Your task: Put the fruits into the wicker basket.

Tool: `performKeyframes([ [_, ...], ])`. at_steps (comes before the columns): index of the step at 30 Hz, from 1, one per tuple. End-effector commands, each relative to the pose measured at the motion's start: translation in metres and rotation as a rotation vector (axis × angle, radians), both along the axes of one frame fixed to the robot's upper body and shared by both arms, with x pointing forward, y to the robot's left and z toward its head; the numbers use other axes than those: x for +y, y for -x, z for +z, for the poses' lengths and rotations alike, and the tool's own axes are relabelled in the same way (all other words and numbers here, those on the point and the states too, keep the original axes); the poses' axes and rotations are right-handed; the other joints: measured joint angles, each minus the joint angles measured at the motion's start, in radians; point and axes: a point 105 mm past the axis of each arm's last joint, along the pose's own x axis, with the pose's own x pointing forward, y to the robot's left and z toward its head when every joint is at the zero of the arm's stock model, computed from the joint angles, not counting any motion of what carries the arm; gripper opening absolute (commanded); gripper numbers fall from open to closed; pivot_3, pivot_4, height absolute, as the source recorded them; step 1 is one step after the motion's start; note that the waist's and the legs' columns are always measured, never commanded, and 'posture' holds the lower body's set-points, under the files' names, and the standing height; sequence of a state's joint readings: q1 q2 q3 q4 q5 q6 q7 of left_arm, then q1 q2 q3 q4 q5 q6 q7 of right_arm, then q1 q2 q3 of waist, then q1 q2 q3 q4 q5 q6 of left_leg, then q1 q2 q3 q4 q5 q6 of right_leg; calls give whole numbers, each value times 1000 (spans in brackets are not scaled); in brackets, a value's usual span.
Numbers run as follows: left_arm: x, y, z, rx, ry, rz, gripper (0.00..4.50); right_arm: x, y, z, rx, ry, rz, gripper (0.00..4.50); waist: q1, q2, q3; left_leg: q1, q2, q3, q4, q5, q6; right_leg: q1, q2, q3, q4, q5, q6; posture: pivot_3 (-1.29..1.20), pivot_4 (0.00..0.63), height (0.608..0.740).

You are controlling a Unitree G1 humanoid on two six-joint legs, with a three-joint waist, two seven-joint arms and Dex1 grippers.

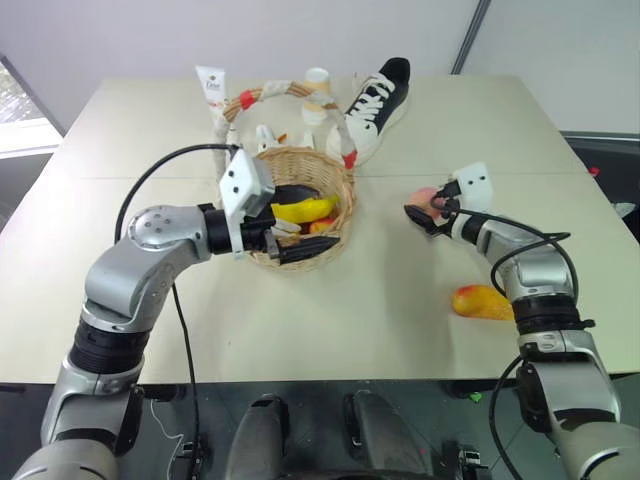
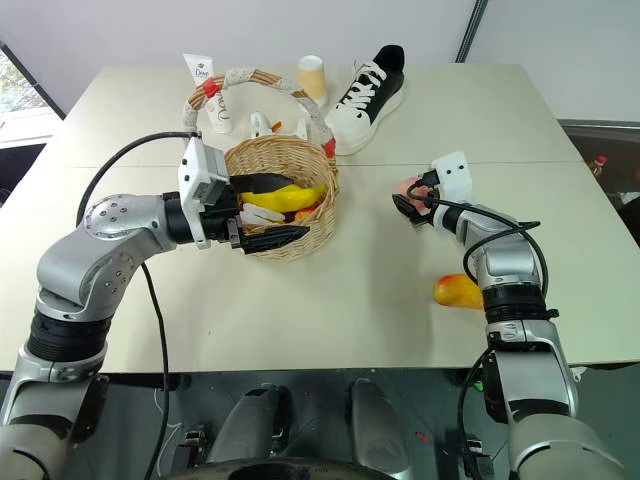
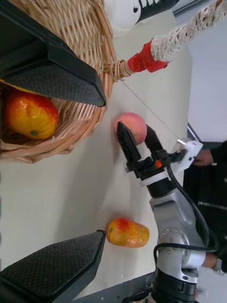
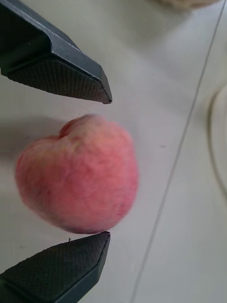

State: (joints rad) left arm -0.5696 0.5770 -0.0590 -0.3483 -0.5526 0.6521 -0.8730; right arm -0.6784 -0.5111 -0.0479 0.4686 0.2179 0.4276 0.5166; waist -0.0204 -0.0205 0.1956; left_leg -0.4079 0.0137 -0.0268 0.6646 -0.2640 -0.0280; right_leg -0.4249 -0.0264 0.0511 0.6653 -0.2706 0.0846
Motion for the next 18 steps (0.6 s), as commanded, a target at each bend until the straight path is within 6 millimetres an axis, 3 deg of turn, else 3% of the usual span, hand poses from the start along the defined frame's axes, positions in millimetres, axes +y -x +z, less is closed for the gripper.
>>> performKeyframes([
  [1,-2,5,10,-39,14,-12,4500,3,-5,18,-65,-21,6,3945,-2,0,0,0,0,0,0,0,0,0,0,0,0,0,0,0,150,740],
  [4,0,4,10,-39,14,-1,4500,4,-4,24,-102,2,13,2592,-2,0,0,0,0,0,0,0,0,0,0,0,0,0,0,0,150,740],
  [6,5,3,10,-42,16,13,4500,6,-1,31,-134,31,31,2233,-2,0,0,0,0,0,0,0,0,0,0,0,0,0,0,0,150,740],
  [11,40,-1,9,-19,50,113,4500,20,27,62,-262,153,187,2178,0,1,0,0,1,-1,-1,0,0,-1,0,0,0,0,0,0,150,740],
  [14,71,-2,12,-13,100,202,4500,65,82,88,-367,169,533,2178,1,1,0,0,1,-1,-1,0,0,-1,0,0,0,0,0,0,150,740],
  [16,86,-4,14,-13,118,257,4500,91,113,100,-357,88,712,2178,-3,1,1,0,2,-2,-1,-1,1,-1,0,0,0,0,0,0,150,740],
  [18,93,-3,15,-13,120,276,4500,112,128,103,-335,58,811,2178,-4,1,0,0,3,-2,-1,-1,1,-1,0,0,0,0,0,0,150,740],
])
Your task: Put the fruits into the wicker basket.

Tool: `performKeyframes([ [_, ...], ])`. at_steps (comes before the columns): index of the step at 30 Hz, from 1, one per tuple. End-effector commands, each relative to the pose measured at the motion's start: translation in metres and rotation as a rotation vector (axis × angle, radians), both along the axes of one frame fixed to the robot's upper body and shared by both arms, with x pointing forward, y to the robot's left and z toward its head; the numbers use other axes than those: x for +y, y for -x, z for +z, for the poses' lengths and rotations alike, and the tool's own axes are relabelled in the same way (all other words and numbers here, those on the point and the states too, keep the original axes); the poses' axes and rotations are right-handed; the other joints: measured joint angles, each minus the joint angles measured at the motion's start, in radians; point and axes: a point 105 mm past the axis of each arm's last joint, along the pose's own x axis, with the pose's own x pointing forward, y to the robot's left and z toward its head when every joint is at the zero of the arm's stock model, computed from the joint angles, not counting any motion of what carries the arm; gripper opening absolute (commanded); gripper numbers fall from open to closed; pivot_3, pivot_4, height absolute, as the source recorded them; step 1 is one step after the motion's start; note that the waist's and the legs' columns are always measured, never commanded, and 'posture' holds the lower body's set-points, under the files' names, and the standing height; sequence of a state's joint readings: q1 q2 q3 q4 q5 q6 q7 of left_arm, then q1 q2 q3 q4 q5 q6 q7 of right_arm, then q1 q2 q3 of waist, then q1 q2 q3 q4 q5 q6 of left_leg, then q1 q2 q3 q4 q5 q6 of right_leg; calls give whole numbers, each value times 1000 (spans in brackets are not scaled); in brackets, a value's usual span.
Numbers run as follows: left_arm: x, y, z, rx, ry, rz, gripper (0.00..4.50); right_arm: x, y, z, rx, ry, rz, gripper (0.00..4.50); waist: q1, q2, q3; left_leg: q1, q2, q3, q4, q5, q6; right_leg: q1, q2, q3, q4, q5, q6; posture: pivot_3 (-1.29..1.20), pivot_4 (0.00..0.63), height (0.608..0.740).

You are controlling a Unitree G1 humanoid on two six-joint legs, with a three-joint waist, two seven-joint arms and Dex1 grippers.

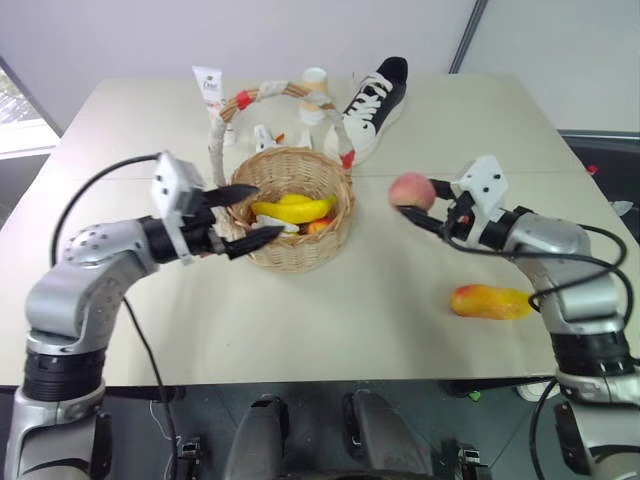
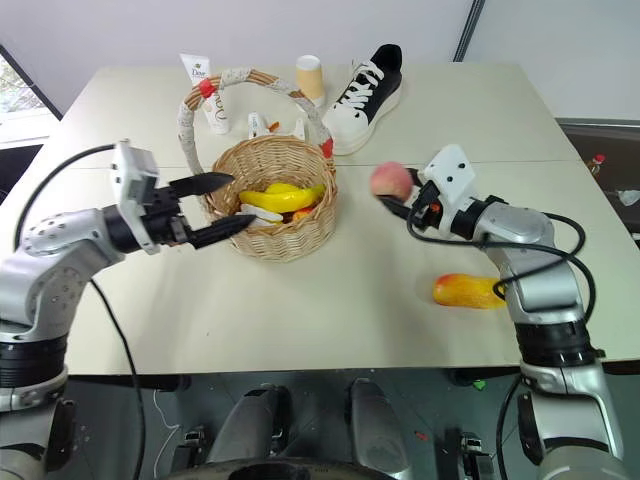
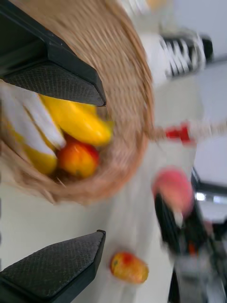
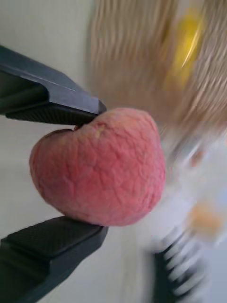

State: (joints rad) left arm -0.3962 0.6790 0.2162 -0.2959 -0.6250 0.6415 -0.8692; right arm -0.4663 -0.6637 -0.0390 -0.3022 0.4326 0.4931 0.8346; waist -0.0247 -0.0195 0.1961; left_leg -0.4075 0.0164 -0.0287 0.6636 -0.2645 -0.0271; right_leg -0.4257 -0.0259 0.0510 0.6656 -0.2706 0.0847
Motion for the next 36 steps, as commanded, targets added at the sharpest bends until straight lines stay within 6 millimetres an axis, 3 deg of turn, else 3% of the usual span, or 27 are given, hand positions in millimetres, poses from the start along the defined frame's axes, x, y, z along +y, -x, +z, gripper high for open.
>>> performKeyframes([
  [1,11,5,16,-65,14,20,4500,38,29,18,-15,-9,195,2178,1,0,0,0,0,-1,0,0,0,1,0,0,0,0,0,0,150,740],
  [3,16,4,17,-67,10,40,4500,58,23,15,-25,-7,188,2178,0,-1,0,2,0,0,1,0,0,3,0,-1,0,0,0,0,150,740],
  [6,17,7,19,-69,25,48,4500,84,-6,13,-20,-50,63,2178,-3,-1,-1,2,-1,0,1,0,0,3,0,-1,0,0,0,0,150,740],
  [9,12,12,18,-61,32,31,4500,96,-36,14,5,-114,-86,2178,-9,-1,0,0,0,0,1,1,-2,-1,-1,-1,1,0,-1,0,150,740],
  [11,10,14,16,-61,29,35,4500,105,-43,14,10,-131,-98,2178,-7,-1,-1,-1,0,-1,0,1,-2,-2,-2,-1,1,0,-1,0,150,740],
  [13,9,15,16,-59,36,39,4500,109,-47,11,21,-138,-108,3231,-5,-1,-1,-2,-1,0,0,1,-2,-2,-3,-1,1,0,-1,0,150,740],
  [16,5,17,16,-61,42,34,4500,110,-48,12,23,-149,-109,4461,-3,-1,-1,-2,-1,0,0,1,-2,-2,-3,-1,0,0,-1,0,150,740],
  [20,-2,18,17,-61,47,13,4500,109,-23,33,-95,-144,24,4461,-7,-1,0,-2,-1,0,0,1,-2,-2,-3,-1,0,0,0,0,150,740],
  [23,-10,18,18,-59,55,-19,4500,89,-2,37,-138,-91,104,4461,-1,-1,-1,-2,-1,-1,0,1,-1,-1,-3,-1,0,0,0,0,150,740],
  [25,-17,19,17,-54,48,-52,4500,62,16,31,-159,14,142,4461,10,-1,-1,-2,-2,0,0,1,-1,-1,-3,-1,0,0,0,0,150,740],
  [26,-25,20,14,-50,21,-84,4500,39,23,24,-133,99,125,4461,14,-1,-1,-2,-2,-1,0,1,-1,-1,-3,-1,-1,0,0,0,150,740],
  [28,-34,23,10,-44,-13,-131,4500,11,31,16,-84,204,87,4461,19,-1,0,-2,-3,-1,0,0,0,1,-4,-2,-3,0,0,0,150,740],
  [30,-54,29,4,-28,-42,-227,4500,-32,43,-4,6,387,0,4461,16,-1,0,-2,-3,0,0,0,1,2,-4,-1,-3,0,0,0,150,740],
  [32,-72,35,-1,-23,-71,-316,4500,-62,56,-18,84,531,-47,4461,11,-1,-1,0,-5,2,0,-1,1,4,-3,-1,-3,0,0,0,150,740],
  [36,-95,39,-3,-37,-85,-413,4500,-98,62,-35,155,674,-154,4461,-3,0,-1,3,-2,4,0,-1,1,5,2,1,-3,0,0,0,150,740],
])
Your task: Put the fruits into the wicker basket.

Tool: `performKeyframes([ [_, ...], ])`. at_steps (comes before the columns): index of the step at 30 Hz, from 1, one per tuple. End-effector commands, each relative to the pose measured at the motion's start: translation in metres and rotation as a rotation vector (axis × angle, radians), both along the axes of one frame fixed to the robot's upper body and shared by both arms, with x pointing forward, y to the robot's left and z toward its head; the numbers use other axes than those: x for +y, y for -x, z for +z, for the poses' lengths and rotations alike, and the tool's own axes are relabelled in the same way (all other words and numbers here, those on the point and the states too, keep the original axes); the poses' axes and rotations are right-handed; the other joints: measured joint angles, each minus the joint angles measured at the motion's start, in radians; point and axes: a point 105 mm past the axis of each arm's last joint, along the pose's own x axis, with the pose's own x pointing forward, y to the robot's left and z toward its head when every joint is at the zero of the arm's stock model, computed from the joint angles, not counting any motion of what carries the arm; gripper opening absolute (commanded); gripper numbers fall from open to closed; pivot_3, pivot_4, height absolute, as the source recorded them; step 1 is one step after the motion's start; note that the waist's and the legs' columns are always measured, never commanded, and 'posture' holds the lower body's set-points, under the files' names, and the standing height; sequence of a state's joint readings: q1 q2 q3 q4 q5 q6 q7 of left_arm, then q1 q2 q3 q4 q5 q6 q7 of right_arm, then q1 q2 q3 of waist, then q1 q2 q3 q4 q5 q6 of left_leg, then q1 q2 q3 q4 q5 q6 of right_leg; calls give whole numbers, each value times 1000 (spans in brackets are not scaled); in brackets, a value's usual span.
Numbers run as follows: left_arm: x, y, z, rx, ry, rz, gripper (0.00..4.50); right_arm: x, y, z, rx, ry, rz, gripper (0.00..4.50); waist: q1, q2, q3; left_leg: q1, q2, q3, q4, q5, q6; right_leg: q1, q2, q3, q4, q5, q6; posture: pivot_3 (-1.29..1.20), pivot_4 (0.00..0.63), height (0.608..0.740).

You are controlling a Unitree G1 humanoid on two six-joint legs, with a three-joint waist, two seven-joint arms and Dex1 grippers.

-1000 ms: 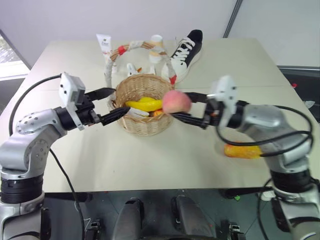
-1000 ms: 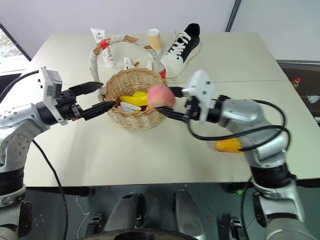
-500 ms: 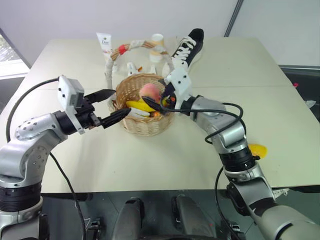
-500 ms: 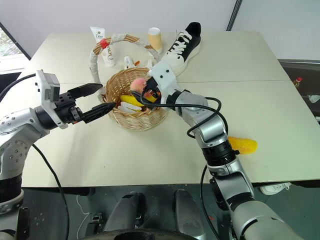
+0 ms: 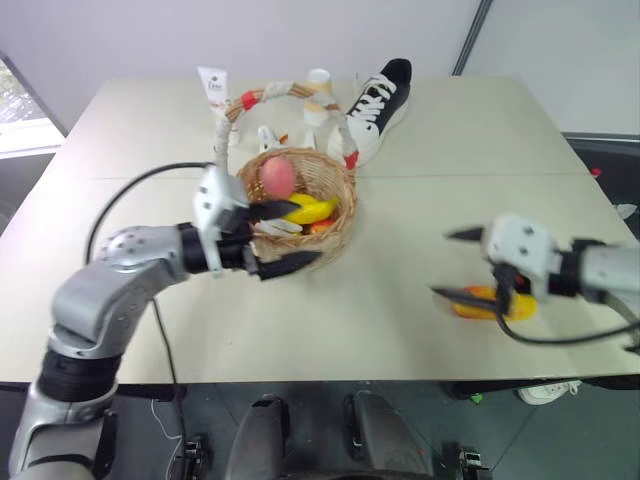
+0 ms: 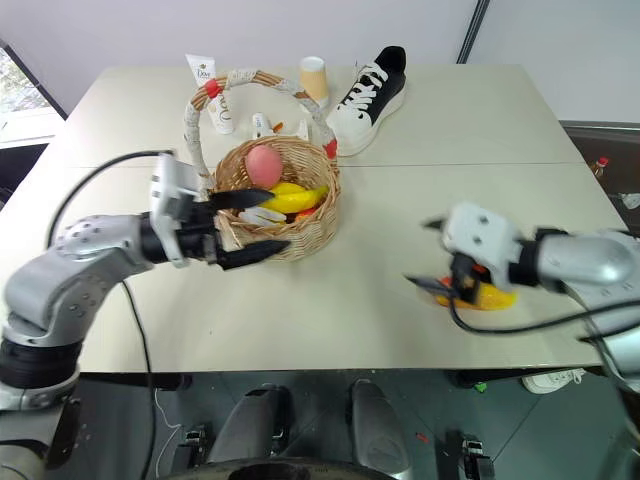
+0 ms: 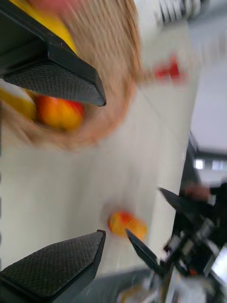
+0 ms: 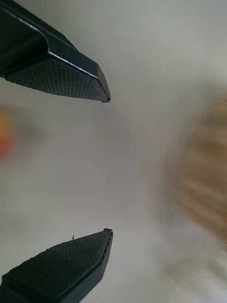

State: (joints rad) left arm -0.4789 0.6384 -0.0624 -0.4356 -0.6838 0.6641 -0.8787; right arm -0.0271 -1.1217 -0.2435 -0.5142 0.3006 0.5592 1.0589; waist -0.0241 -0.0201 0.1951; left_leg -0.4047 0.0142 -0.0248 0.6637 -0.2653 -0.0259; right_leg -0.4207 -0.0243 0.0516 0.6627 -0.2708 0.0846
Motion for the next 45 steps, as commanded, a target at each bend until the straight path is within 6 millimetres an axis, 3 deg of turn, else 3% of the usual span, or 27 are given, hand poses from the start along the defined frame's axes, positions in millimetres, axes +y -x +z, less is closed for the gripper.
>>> performKeyframes([
  [1,-15,6,6,-51,1,-75,4500,-21,2,4,-41,139,-30,4461,-8,1,0,1,0,1,0,0,0,0,0,1,1,0,0,0,150,740],
  [5,-18,6,7,-55,3,-96,4500,-41,9,-17,35,237,-49,4461,-16,0,0,2,1,0,0,0,0,1,3,2,2,0,0,0,150,740],
  [9,-16,5,5,-56,-3,-90,4500,-56,-4,-38,19,270,-96,4461,-18,0,0,2,2,0,0,0,0,1,4,2,2,0,0,0,150,740],
  [15,-9,6,2,-53,-10,-51,4500,-57,-13,-55,23,264,-80,4461,-19,0,0,2,2,0,0,0,0,1,4,3,2,0,0,0,150,740],
  [18,-5,6,2,-50,-6,-30,4500,-53,-15,-55,25,249,-62,3578,-18,0,0,3,2,0,1,0,0,3,4,3,2,0,0,0,150,740],
  [20,-2,6,2,-49,4,-16,4500,-47,-20,-48,-6,221,-55,2565,-19,0,0,5,2,0,1,0,0,4,4,3,1,0,0,0,150,740],
  [22,2,4,3,-48,5,2,4500,-40,-24,-42,-36,195,-42,1830,-18,0,0,9,2,0,0,0,0,8,4,3,1,0,0,0,150,740],
  [25,13,-1,3,-48,13,54,4500,-19,-29,-22,-106,116,8,1830,-18,0,0,12,2,0,-1,0,0,11,4,3,0,-1,-1,0,150,740],
  [28,36,-6,13,-42,79,131,4500,21,-33,11,-194,-69,89,1830,-21,1,0,13,3,-2,-1,0,0,11,4,3,0,-1,-1,0,150,740],
  [32,82,-10,21,-31,138,276,4500,86,-34,51,-296,-330,238,1830,-23,1,1,14,6,-4,-1,0,0,11,6,3,1,-1,-1,0,150,740],
  [37,115,-6,10,2,112,389,4500,154,-57,61,-382,-416,319,1830,-13,0,1,12,9,-4,-2,0,0,10,6,1,0,-2,-3,0,150,740],
  [43,116,1,5,8,130,425,4500,206,-102,63,-422,-474,227,1830,-14,0,1,12,6,-3,-2,0,0,9,-1,0,1,-1,-3,0,150,740],
  [44,114,1,4,9,131,426,4500,210,-107,63,-423,-473,214,2561,-13,0,1,12,5,-3,-2,0,0,9,-2,0,1,-1,-3,0,150,740],
  [45,112,2,3,10,132,426,4500,213,-111,62,-422,-472,206,2797,-13,0,1,12,5,-4,-3,0,0,9,-3,0,1,-1,-3,0,150,740],
])
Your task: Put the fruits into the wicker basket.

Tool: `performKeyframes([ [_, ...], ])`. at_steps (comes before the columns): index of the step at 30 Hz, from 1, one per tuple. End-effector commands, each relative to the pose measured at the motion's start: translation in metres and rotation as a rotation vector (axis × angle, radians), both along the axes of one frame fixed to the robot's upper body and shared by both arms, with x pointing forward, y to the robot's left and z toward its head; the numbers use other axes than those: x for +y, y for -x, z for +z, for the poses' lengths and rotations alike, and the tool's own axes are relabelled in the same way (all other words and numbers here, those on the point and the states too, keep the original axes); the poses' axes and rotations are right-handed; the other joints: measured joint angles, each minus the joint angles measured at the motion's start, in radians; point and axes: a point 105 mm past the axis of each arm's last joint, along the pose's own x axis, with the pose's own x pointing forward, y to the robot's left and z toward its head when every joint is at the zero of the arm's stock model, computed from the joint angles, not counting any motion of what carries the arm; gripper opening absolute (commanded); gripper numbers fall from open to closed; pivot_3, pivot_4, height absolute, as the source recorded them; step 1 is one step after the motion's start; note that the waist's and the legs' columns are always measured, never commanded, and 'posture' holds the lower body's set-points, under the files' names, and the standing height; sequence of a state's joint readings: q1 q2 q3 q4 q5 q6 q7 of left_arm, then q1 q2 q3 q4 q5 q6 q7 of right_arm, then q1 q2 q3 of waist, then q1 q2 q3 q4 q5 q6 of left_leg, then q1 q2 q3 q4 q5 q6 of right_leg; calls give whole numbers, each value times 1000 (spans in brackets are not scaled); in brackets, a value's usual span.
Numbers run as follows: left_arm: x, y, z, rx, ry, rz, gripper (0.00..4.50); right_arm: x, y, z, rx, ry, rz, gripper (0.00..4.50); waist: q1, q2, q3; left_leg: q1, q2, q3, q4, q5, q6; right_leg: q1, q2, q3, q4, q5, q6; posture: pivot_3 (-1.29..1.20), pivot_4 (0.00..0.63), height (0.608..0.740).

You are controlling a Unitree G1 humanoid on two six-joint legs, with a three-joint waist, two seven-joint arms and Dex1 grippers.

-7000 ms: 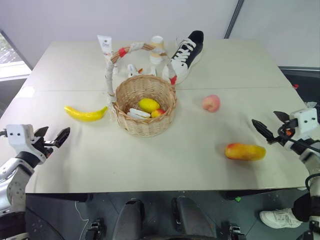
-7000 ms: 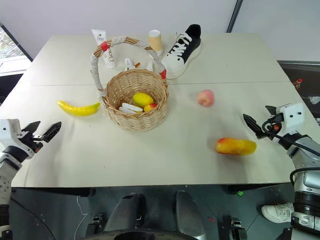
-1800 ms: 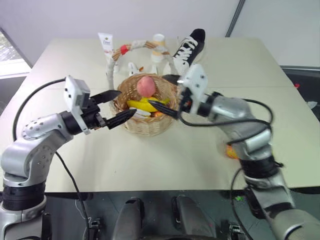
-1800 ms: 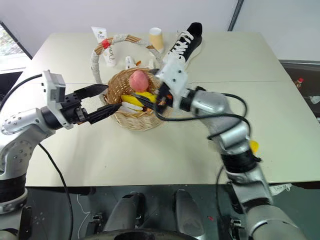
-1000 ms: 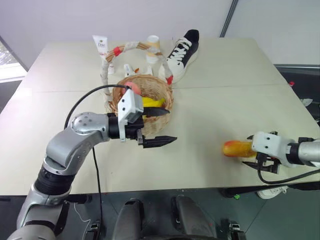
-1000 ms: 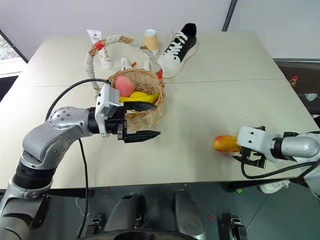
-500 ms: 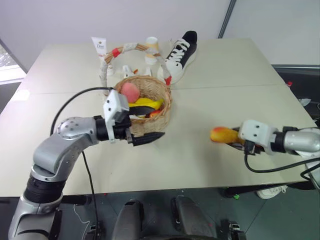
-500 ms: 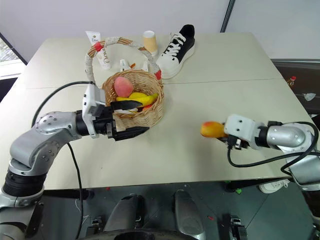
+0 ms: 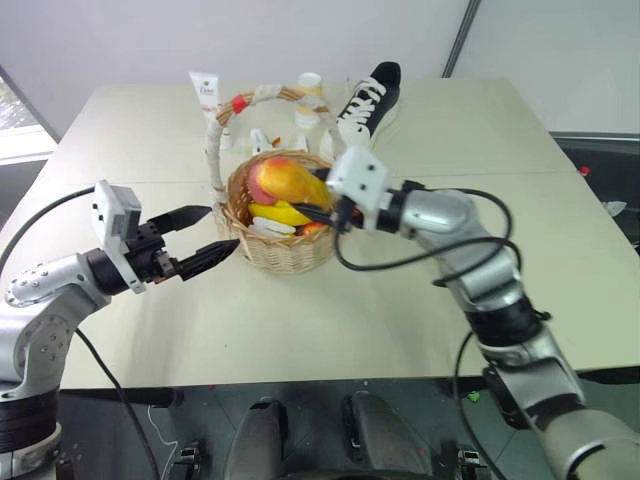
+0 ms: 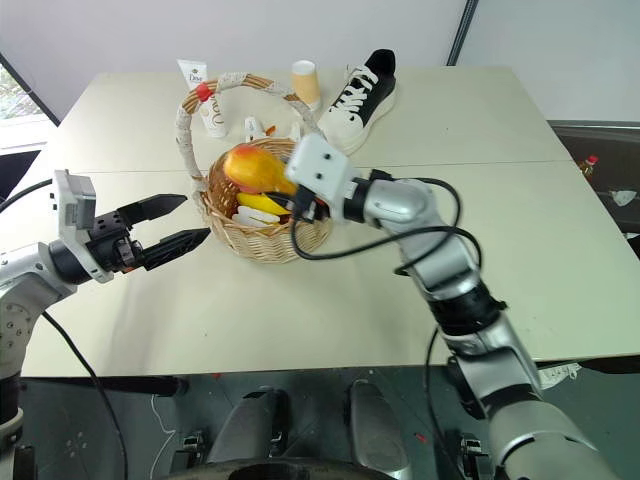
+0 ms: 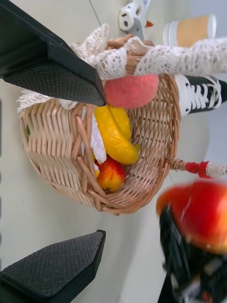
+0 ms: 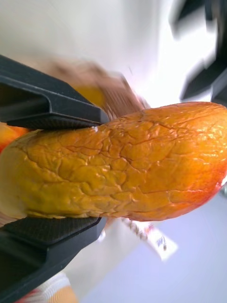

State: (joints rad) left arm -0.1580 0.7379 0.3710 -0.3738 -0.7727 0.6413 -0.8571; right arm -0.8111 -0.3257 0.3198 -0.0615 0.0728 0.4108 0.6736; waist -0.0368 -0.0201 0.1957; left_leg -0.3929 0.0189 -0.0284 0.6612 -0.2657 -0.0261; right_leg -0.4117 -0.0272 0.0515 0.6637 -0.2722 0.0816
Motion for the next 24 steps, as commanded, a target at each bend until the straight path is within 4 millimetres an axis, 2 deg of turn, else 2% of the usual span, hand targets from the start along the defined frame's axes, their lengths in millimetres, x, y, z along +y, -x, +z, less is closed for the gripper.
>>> performKeyframes([
  [1,-7,7,10,-61,-1,1,4500,8,-15,7,-46,-9,-52,3277,0,0,0,0,-1,0,0,0,0,0,-1,0,0,0,0,0,150,740],
  [3,-11,9,10,-66,12,-1,4500,11,-16,9,-56,-18,-52,4202,-1,0,0,0,-3,0,-1,0,0,0,-2,0,0,0,0,0,150,740],
  [4,-13,9,11,-68,17,-2,4500,12,-15,12,-80,-26,-52,4436,-1,0,0,0,-3,0,-1,0,0,0,-2,0,0,0,0,0,150,740],
  [8,-16,8,10,-67,23,-3,4500,8,4,23,-103,-66,27,4436,-5,0,0,-1,-3,0,-1,0,0,-1,-2,0,0,0,0,0,150,740],
  [10,-17,8,10,-68,25,-4,4500,-1,27,30,-65,-132,133,4436,-4,0,0,0,-3,0,-2,0,0,0,-2,0,0,0,0,0,150,740],
  [12,-18,8,11,-69,30,-9,4500,-18,49,30,7,-184,202,4436,0,0,0,0,-3,-1,-2,0,0,0,-2,0,-1,0,0,0,150,740],
  [14,-20,7,11,-69,35,-16,4500,-32,57,26,74,-211,204,4436,1,0,0,0,-3,-1,-2,0,0,1,-2,-1,-1,0,0,0,150,740],
  [17,-24,5,12,-69,43,-31,4500,-54,47,13,167,-269,75,4436,-6,0,0,1,-3,-1,-2,0,0,1,-2,-1,-1,0,1,0,150,740],
  [19,-26,3,12,-69,47,-41,4500,-61,37,8,197,-311,-5,4436,-8,0,0,2,-2,-1,-2,0,0,2,-2,0,-1,0,0,0,150,740],
  [22,-31,0,15,-76,52,-61,4500,-62,-5,2,207,-416,-216,4436,-14,0,0,3,-2,0,-4,0,0,1,1,0,0,0,0,0,150,740],
  [24,-34,-2,16,-81,56,-70,4500,-60,-22,1,209,-461,-273,4436,-12,0,0,3,-2,0,-6,1,-1,-1,3,0,1,0,-1,0,150,740],
])
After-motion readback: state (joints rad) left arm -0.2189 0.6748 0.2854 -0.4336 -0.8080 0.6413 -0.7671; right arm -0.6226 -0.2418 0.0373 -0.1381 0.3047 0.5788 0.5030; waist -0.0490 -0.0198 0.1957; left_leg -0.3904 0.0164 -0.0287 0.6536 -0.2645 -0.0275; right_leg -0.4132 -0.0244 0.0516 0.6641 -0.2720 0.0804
